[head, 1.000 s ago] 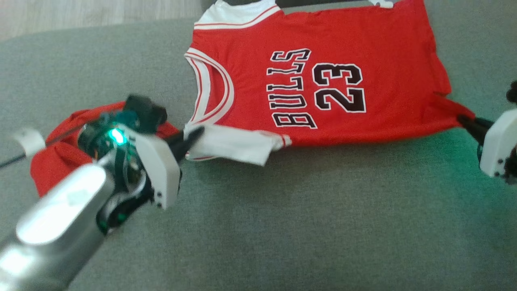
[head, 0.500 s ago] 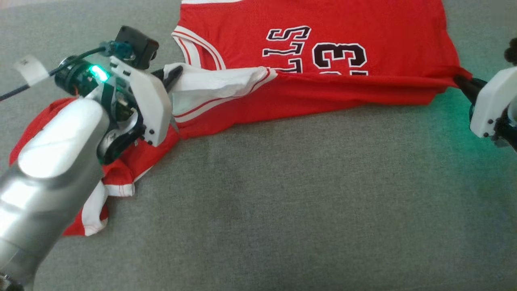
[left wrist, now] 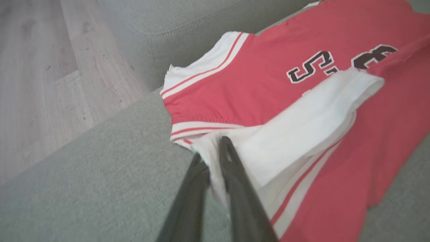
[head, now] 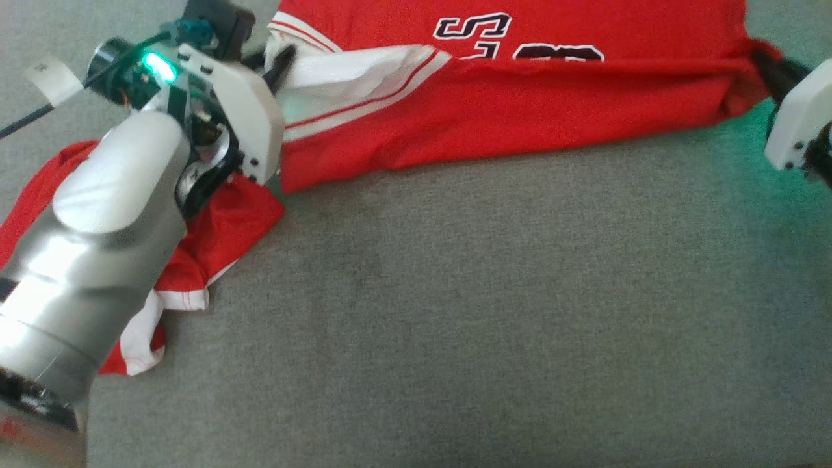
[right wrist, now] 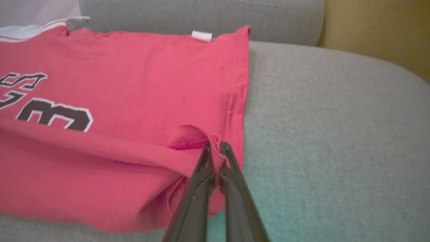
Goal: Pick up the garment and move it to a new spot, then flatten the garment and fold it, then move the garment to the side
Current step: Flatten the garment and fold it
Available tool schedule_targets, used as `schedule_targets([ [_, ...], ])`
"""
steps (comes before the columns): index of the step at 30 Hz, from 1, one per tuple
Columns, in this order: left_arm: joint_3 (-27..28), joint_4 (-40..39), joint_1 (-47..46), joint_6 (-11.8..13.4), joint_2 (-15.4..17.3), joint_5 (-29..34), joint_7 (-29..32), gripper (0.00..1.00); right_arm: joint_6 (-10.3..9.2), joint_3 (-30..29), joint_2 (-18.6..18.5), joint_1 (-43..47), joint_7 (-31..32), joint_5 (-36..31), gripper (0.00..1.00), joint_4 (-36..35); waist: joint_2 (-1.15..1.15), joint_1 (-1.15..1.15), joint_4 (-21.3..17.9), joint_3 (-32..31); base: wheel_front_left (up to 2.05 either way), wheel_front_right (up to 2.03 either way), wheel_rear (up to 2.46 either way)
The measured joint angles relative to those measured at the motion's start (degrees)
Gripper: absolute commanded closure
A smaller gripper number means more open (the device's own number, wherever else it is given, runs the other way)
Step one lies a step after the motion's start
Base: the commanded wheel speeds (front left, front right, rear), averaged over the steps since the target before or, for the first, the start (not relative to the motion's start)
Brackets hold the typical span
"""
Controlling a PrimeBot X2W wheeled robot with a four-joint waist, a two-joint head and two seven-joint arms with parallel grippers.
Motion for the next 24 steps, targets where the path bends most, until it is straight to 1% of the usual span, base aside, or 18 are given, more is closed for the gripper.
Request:
schedule_targets([
  [3,0.2,2.57,-1.49,0.67,-1.57,1.23,-3.38,0.0,0.0,-0.56,0.6,-1.69,-2.83,-1.83,0.0,2.72,0.0,0.0,0.18,0.42,0.0,0.0,0.0],
  [6,1.3,4.88,-1.9,2.43,-3.14,1.35,-7.27,0.0,0.0,-1.69,1.58,-2.02,-8.04,-3.31,0.0,4.05,0.0,0.0,0.36,0.4,0.0,0.0,0.0],
  [9,2.26,6.45,-1.89,5.57,-4.47,2.67,-14.17,0.0,0.0,-4.32,3.22,-2.03,-16.63,-3.49,0.0,4.93,0.0,-0.01,0.62,-0.28,0.0,0.0,0.0],
  [12,5.24,6.55,-1.63,9.35,-5.69,3.2,-24.41,0.0,0.0,-6.62,4.8,-1.93,-26.29,-4.43,0.0,4.38,0.0,0.0,0.84,-1.44,0.0,0.0,0.0],
  [13,6.3,6.43,-1.36,10.58,-6.19,3.08,-27.85,0.0,0.0,-7.83,5.66,-1.8,-28.22,-4.42,0.0,3.81,0.0,-0.01,0.9,-1.95,0.0,0.0,0.0],
  [14,6.97,5.94,-0.97,11.22,-6.58,3.07,-30.48,0.0,0.0,-9.01,6.42,-1.48,-29.29,-4.54,0.0,2.79,0.0,-0.01,0.98,-2.51,0.0,0.0,0.0],
  [16,9.38,3.91,1.03,13.14,-7.49,2.67,-32.66,0.0,0.0,-11.61,7.83,0.35,-30.12,-6.31,0.0,-0.38,0.0,-0.01,1.13,-3.66,0.0,0.0,0.0],
  [18,12.23,0.15,4.94,15.22,-8.03,2.82,-33.05,0.0,0.0,-17.66,10.06,4.64,-30.19,-8.88,0.0,-6.44,0.0,-0.01,1.32,-4.87,0.0,0.0,0.0],
  [20,16.77,-6.48,10.2,17.64,-8.43,4.48,-33.08,0.0,0.0,-23.17,12.37,10.56,-30.36,-14.08,0.0,-12.58,0.0,-0.02,1.55,-5.97,0.0,0.0,0.0],
  [22,20.43,-12.34,15.89,18.85,-9.1,7.03,-33.23,0.0,0.0,-28.55,16.15,17.46,-30.36,-18.79,0.0,-18.08,0.0,-0.02,1.74,-6.99,0.0,0.0,0.0],
  [24,23.41,-16.45,22.04,19.64,-10.18,9.53,-33.25,0.0,0.0,-31.48,20.41,24.35,-30.36,-23.63,0.0,-22.3,0.0,-0.02,1.77,-7.9,0.0,0.0,0.0],
])
